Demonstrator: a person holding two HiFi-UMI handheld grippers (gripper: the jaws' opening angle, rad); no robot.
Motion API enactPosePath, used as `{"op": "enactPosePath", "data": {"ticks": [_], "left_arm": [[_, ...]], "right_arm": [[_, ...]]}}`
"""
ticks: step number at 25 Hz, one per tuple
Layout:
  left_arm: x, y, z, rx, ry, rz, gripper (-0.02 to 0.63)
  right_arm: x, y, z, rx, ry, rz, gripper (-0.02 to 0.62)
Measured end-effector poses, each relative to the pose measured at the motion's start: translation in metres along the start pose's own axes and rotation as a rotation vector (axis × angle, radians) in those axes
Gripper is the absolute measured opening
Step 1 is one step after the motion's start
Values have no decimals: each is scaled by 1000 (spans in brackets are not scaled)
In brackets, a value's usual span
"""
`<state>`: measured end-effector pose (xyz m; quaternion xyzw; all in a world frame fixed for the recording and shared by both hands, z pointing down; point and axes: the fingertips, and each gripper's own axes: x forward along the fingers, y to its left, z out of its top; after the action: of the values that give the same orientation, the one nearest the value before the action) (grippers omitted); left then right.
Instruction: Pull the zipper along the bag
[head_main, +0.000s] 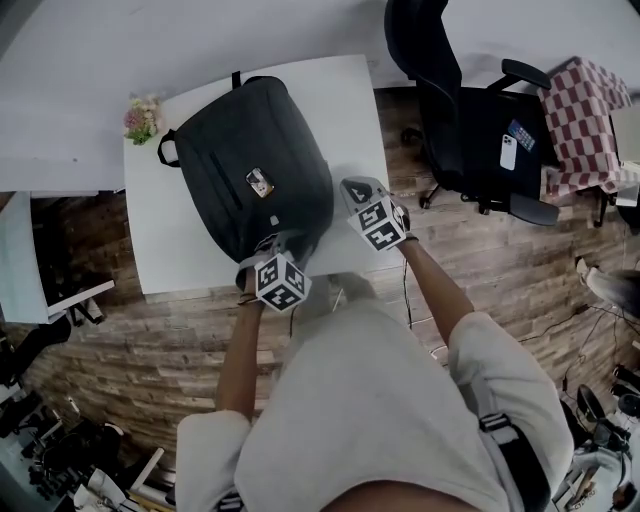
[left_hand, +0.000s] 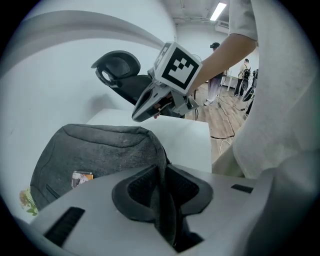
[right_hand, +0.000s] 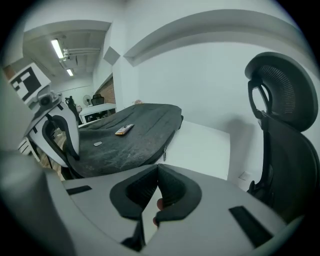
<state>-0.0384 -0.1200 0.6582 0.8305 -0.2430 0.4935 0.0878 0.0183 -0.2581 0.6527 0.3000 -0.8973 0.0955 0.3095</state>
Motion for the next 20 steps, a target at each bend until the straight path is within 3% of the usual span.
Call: {"op": "enactPosePath", "data": {"ticks": [5,10,12,20], "left_arm": [[-1,-1,-1,-7,1,3,81],[0,-3,-1,-4,5,5,83],[0,-2,0,-2,6,3,83],[1,-2,-1,18,13,-4,83]], "right_arm": [[15,-5,-3,-29,22,20,14],[33,-4,-4,-237,57,45,22],[42,-4,-7,-307,81,62,88],[69,-8,-7,-436,117,126,183]]}}
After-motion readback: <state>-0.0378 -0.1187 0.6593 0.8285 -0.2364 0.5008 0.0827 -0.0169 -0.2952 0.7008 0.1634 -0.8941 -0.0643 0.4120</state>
